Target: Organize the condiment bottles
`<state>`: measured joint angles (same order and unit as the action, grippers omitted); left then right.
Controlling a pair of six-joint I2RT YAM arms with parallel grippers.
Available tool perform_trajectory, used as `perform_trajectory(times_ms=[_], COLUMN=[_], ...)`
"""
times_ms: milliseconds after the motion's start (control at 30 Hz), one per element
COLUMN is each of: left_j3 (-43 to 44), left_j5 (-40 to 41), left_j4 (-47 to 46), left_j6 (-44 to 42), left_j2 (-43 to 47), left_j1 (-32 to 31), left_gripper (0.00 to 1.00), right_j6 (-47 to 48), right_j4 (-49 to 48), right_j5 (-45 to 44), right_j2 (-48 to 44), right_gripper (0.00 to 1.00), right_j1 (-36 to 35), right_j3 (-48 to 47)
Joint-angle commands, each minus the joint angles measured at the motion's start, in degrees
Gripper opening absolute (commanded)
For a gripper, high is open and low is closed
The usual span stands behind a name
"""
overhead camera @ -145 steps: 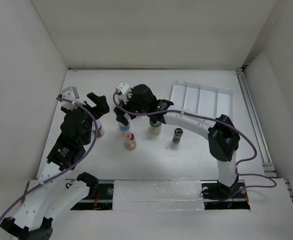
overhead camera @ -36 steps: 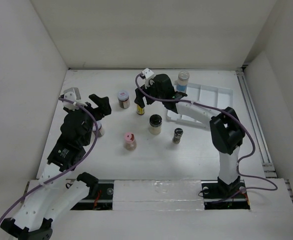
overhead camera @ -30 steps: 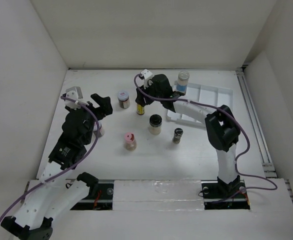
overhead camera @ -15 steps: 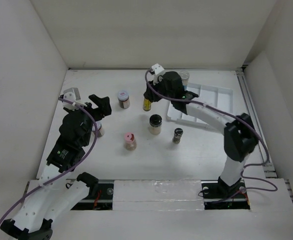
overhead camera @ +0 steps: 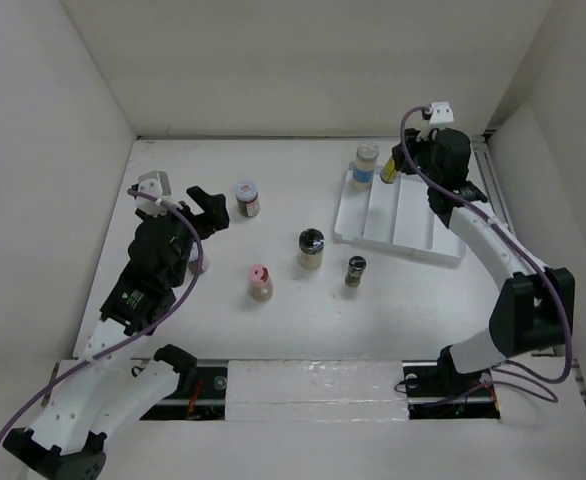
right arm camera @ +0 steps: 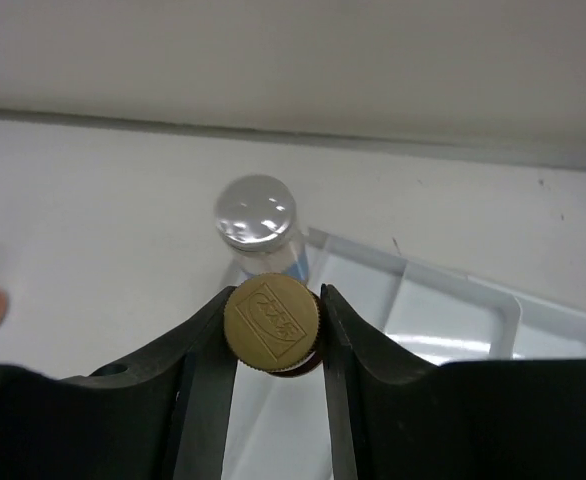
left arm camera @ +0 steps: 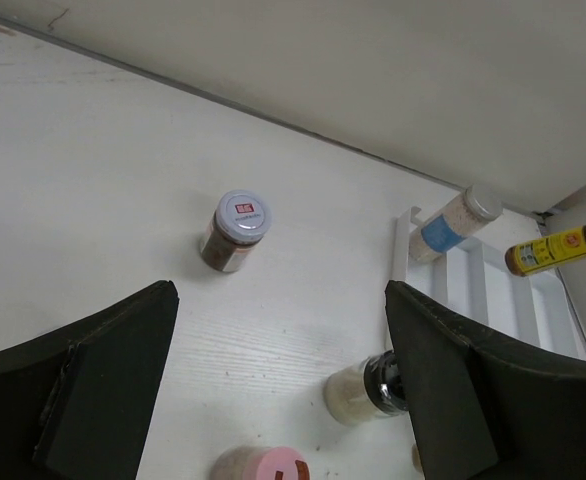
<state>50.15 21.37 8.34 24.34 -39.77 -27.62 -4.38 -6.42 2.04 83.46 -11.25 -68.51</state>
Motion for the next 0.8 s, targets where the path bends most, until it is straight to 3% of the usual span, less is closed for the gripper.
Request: perform_trajectory(times_ms=[0,233,567,767], left_j3=[0.3,-0.2,-0.2,-0.2], left_j5=[-0.7,-0.7,-0.7,-0.7], left_j4=[-2.6,-2.6,-3.1,-2.5], left_j6=[-0.3,-0.3,-0.3,-0.3], left_j2=[-0.3,0.3,0.3,-0.3], left_j1=[0.4,0.4,0.4,0.4], left_gripper=[0.81,0.81,0.81,0.81], right_j6=[-1.2,-1.2,2.6,2.6], right_j4=[-3.1,-3.1,-2.2,-1.4], right_j5=[0.9,2.5,-3.6,-4.2], right_j2=[4.7,16.5,26.9,28.1], right_gripper=[0.13,0.11,0.11,0.26], right_j1=[2.4,4.9,4.3,3.2], right_j3=[-2.8,-12.2,-19.3,-19.3])
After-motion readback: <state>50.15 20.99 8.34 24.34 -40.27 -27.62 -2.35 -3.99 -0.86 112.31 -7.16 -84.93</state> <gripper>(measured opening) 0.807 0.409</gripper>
